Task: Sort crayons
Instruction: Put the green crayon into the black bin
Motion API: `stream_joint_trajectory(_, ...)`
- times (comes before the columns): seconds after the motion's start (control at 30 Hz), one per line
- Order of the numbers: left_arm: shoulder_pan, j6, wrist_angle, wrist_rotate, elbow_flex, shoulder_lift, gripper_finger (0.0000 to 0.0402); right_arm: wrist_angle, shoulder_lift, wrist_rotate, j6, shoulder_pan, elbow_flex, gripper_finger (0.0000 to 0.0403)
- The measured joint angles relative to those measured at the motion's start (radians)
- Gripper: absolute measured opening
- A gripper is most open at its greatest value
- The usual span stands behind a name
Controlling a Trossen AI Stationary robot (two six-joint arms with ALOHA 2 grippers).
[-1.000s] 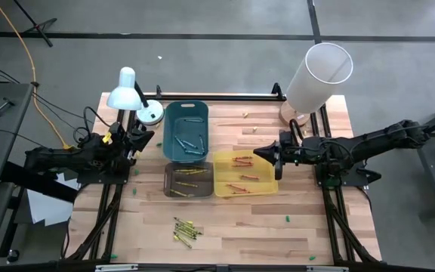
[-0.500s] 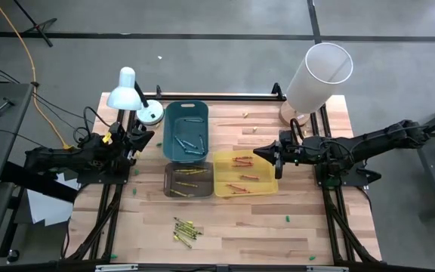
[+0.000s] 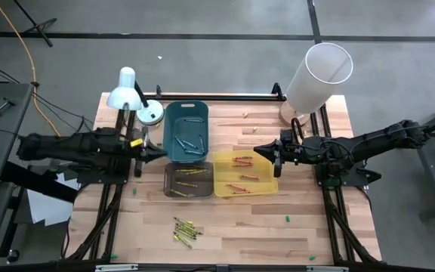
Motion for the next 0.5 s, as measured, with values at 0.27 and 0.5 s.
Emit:
stream_joint_trajectory(0.27, -0.15, 0.077, -0.117, 0.086, 0.141, 0.432, 0.0, -0.018, 0.0, 0.019, -0.002, 0.0, 0.0, 0.0)
stream_joint_trajectory(0.5, -0.169, 0.077, -0.143, 0.079, 0.189, 0.718, 0.0, -0.023, 0.0, 0.025, 0.001, 0.0, 0.0, 0.0)
